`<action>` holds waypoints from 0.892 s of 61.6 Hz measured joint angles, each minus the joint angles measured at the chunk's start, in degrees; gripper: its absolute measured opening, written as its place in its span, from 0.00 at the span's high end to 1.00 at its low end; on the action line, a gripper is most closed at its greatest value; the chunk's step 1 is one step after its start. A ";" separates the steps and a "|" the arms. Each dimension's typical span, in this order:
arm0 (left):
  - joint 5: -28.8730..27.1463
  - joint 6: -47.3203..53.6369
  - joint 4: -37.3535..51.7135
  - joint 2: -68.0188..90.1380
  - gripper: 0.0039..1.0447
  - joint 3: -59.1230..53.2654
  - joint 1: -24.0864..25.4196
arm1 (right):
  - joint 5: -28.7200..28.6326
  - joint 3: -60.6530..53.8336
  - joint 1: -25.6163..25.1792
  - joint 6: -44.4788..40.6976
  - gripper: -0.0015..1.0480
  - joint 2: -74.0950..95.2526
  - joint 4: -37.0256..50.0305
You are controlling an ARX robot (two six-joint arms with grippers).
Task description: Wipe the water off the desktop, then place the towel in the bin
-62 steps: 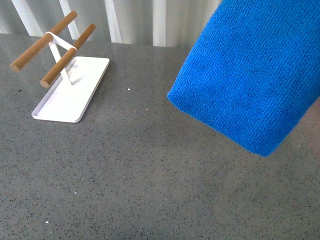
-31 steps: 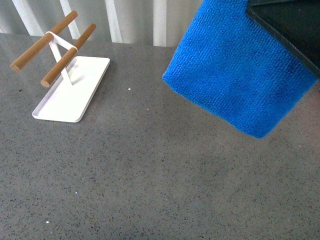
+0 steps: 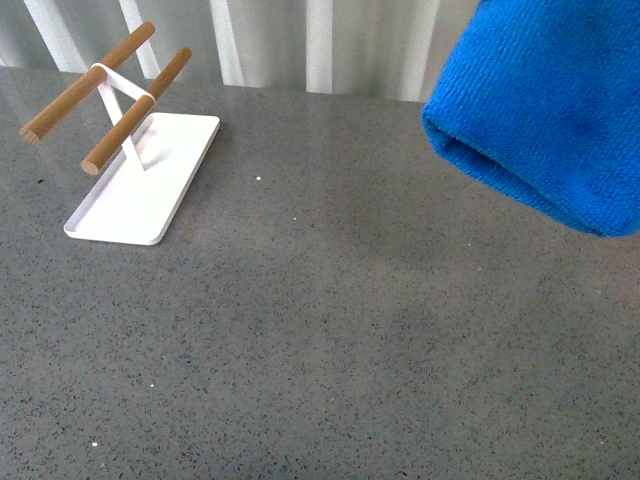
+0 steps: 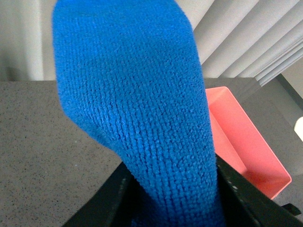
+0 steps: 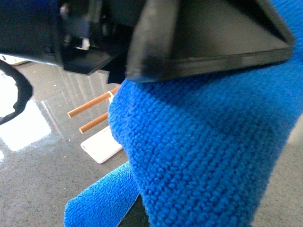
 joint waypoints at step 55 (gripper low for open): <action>3.26 13.49 2.05 -61.00 0.21 -53.75 34.25 | -3.82 -2.47 -16.39 -3.41 0.96 0.02 -3.19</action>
